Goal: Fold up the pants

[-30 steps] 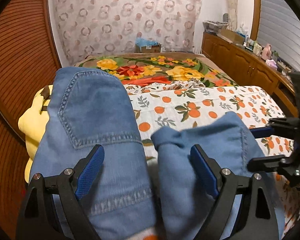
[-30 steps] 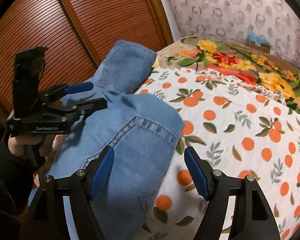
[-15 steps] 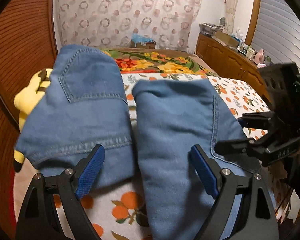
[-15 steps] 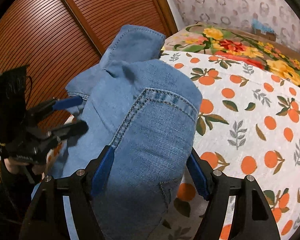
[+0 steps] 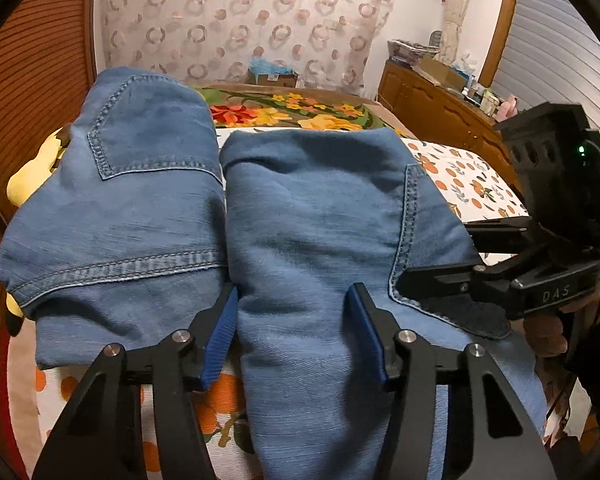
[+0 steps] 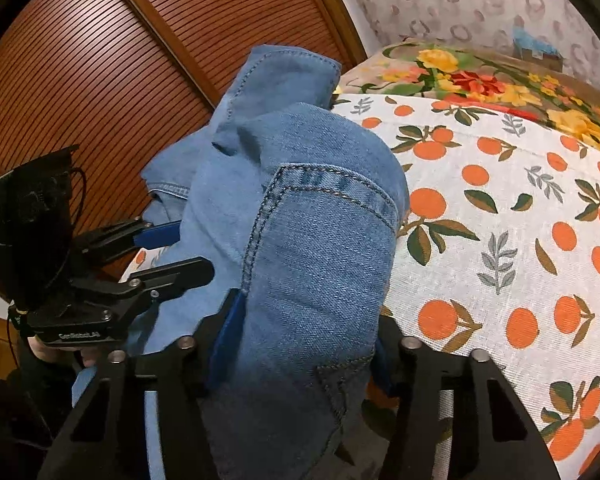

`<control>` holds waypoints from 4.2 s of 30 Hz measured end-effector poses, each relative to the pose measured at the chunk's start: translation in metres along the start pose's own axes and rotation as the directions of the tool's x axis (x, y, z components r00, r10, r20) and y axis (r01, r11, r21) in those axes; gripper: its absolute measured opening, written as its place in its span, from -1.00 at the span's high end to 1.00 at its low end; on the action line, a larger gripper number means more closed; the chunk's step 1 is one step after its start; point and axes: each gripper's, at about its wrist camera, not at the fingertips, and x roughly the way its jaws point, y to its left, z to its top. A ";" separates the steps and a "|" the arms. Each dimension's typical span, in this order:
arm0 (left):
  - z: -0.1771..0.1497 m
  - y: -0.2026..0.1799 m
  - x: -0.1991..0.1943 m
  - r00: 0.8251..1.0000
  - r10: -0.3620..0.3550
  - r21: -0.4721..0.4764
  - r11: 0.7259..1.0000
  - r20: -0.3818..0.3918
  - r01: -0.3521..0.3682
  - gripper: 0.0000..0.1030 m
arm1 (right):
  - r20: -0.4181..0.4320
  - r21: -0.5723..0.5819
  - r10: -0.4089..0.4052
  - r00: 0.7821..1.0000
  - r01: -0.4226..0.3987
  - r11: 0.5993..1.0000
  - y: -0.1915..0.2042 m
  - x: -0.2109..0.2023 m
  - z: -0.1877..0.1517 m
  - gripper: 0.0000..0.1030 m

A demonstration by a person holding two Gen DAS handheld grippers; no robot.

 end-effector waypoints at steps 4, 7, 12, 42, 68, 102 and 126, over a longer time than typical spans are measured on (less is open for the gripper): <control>0.000 -0.004 0.000 1.000 -0.009 0.025 1.000 0.004 0.008 0.08 | 0.030 -0.029 0.010 0.999 -0.009 1.000 0.008 -0.011 -0.001 0.46; 0.001 -0.005 -0.003 1.000 -0.021 0.021 1.000 0.011 0.021 0.27 | 0.045 -0.026 -0.022 0.999 0.023 0.999 0.019 -0.016 -0.001 0.50; 0.007 -0.002 -0.035 0.994 -0.059 -0.015 0.998 0.093 0.060 0.33 | 0.101 -0.051 -0.004 0.995 0.009 0.999 0.041 -0.039 0.003 0.53; 0.088 0.158 -0.086 0.940 0.231 -0.157 0.968 0.250 -0.196 0.33 | 0.154 -0.009 0.049 0.987 -0.049 0.999 0.019 0.129 0.152 0.40; 0.060 0.132 -0.032 0.975 0.187 -0.125 0.977 0.124 -0.172 -0.04 | 0.160 -0.153 -0.232 0.960 0.256 0.954 0.054 0.089 0.179 0.76; 0.061 -0.060 -0.142 0.920 0.105 0.069 0.988 0.377 -0.141 -0.99 | 0.471 0.024 -0.397 0.788 0.438 0.899 0.141 -0.186 -0.089 0.45; 0.031 -0.127 -0.170 0.913 0.111 0.066 0.987 0.392 -0.148 -0.99 | 0.537 0.228 -0.613 0.579 0.599 0.767 0.240 -0.227 -0.195 -0.35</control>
